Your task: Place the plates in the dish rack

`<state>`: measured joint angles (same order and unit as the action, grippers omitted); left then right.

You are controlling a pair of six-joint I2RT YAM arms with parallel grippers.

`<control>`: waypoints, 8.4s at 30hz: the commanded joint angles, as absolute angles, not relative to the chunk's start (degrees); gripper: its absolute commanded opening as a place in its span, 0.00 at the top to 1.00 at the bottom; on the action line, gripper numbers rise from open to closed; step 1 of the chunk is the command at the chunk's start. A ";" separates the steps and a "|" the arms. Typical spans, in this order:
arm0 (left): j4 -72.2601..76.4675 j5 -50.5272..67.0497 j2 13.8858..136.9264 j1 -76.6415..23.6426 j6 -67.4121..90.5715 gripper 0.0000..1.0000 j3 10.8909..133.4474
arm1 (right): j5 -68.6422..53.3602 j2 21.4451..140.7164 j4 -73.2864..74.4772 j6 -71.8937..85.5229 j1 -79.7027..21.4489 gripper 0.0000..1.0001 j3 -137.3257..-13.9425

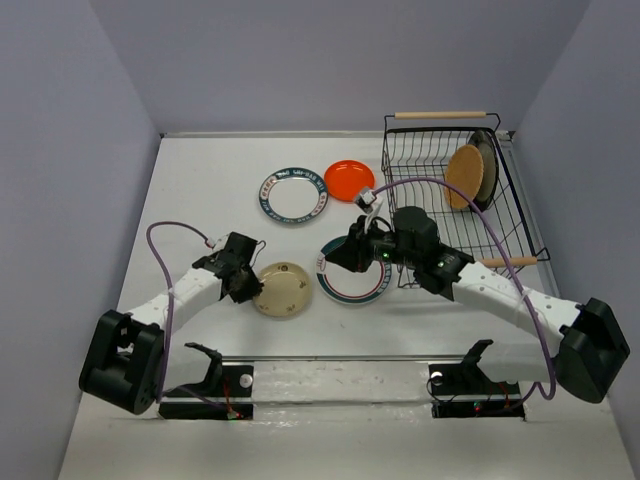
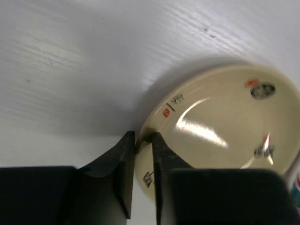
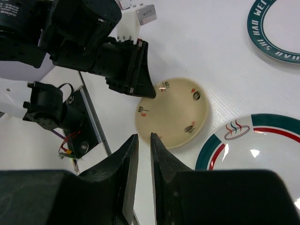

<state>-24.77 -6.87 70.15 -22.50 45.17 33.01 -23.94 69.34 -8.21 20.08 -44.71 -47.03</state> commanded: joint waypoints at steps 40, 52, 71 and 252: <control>-7.40 10.53 27.77 -24.70 31.47 0.94 36.13 | -27.84 87.01 -8.96 25.66 -45.09 0.35 -63.46; -2.81 9.85 34.63 -24.70 22.33 0.01 37.18 | -5.65 74.45 -0.55 22.07 -32.80 0.93 -66.26; -3.08 12.48 34.36 -26.45 19.16 0.01 37.53 | 20.48 90.69 2.02 -4.13 -3.87 0.93 -77.60; -8.35 -8.79 39.73 -34.10 16.61 0.01 42.19 | 25.14 98.00 -5.63 -4.13 -5.71 0.42 -70.75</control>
